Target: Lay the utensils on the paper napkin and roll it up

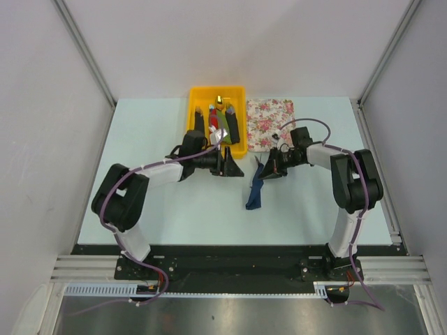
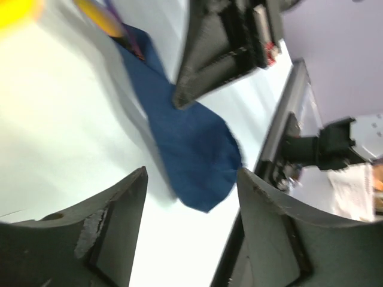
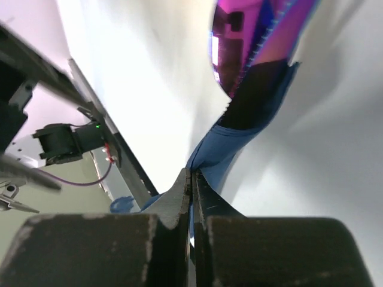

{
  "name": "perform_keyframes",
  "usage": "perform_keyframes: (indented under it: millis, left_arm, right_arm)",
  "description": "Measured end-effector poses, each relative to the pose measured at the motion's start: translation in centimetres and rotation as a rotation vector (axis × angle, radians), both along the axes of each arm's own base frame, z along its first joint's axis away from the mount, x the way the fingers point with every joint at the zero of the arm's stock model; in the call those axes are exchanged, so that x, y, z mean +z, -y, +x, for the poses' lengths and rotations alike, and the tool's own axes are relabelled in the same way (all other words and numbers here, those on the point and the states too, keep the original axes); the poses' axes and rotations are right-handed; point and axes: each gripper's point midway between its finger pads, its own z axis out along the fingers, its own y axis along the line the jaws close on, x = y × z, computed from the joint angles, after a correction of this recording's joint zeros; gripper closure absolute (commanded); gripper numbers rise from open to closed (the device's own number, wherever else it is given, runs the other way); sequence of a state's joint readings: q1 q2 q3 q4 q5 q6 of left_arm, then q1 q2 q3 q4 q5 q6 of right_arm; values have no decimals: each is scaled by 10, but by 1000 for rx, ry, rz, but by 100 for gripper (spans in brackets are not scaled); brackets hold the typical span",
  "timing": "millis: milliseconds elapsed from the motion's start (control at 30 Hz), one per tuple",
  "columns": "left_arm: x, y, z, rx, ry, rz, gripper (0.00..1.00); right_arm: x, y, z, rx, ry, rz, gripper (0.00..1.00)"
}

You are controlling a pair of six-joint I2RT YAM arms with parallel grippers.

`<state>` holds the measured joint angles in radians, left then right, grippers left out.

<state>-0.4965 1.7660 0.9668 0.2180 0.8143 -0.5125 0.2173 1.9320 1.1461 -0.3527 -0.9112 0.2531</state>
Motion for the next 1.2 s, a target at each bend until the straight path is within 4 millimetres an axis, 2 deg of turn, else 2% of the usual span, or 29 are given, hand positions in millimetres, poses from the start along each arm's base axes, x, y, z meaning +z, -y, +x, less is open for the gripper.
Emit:
perform_keyframes:
  millis: [33, 67, 233, 367, 467, 567, 700, 800, 867, 1033, 1100, 1200]
  left_arm:
    - [4, -6, 6, 16, 21, 10, 31]
    - [6, -12, 12, 32, 42, 22, 25]
    - [11, -33, 30, 85, 113, 77, 23]
    - [23, -45, 39, 111, 166, 99, 18]
    - [36, -50, 41, 119, 211, 100, 17]
    - [58, -54, 40, 129, 275, 81, 13]
    - [97, -62, 32, 146, 381, 42, 7]
    - [130, -75, 28, 179, 474, 16, 1]
    - [153, -85, 22, 200, 556, 1, 0]
    - [213, -101, -13, 186, 799, -55, 0]
    - [226, -102, -30, 142, 860, -74, 1]
    - [229, -99, -55, 31, 882, -110, 2]
  right_arm:
    - [5, -2, 1, 2, 13, 12, 100]
    - [8, -3, 3, 4, 25, 23, 100]
    - [16, -6, 4, 12, 44, 52, 100]
    - [24, -8, 4, 21, 59, 68, 100]
    - [45, -13, 6, 36, 109, 92, 100]
    - [77, -21, 10, 66, 194, 120, 100]
    - [128, -34, 11, 119, 340, 164, 100]
    - [166, -42, 3, 169, 449, 191, 100]
    - [190, -47, -4, 205, 519, 204, 100]
    - [239, -61, -31, 292, 680, 232, 100]
    - [257, -65, -44, 325, 742, 240, 100]
    - [279, -71, -66, 377, 831, 244, 100]
